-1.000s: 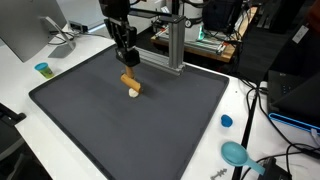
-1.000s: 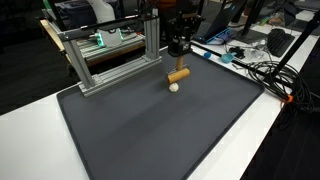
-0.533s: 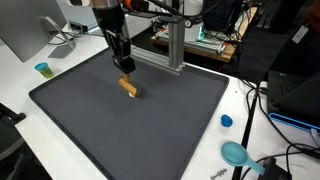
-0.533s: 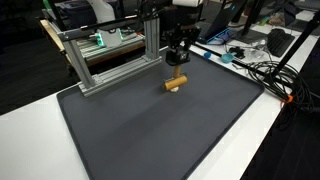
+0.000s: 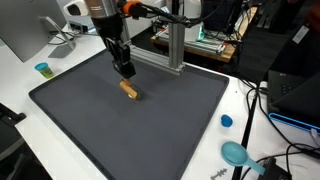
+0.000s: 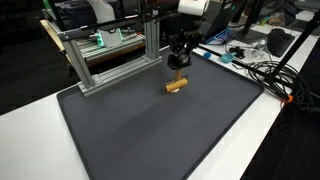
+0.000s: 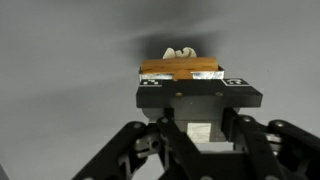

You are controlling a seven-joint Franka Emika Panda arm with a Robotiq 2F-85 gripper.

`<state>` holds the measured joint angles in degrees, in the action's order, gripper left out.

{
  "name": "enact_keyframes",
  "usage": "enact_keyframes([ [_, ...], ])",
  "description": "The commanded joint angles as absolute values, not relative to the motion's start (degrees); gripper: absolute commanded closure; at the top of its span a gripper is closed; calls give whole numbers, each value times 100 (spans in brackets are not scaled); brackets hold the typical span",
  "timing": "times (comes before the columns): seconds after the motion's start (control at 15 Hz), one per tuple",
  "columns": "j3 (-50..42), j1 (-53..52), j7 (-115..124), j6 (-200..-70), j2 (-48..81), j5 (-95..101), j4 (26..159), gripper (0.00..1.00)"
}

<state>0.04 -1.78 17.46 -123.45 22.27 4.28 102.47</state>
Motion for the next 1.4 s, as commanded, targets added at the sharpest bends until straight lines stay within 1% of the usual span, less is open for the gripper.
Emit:
enact_keyframes([
  [0.0,-87,-233,1710,-12279,2689,355,9834,79],
  [0.2,-72,-191,1455,-11878,2925,319,9616,79],
  [0.4,-58,-132,1347,-12255,2794,185,9700,79],
  [0.67,-117,-190,1332,-13074,1850,367,10614,79],
  [0.93,-81,-270,1160,-13033,1117,565,11381,79],
  [1.27,65,-333,1217,-13699,679,365,12105,79],
  [1.33,30,-326,1251,-13366,1006,451,11700,54],
])
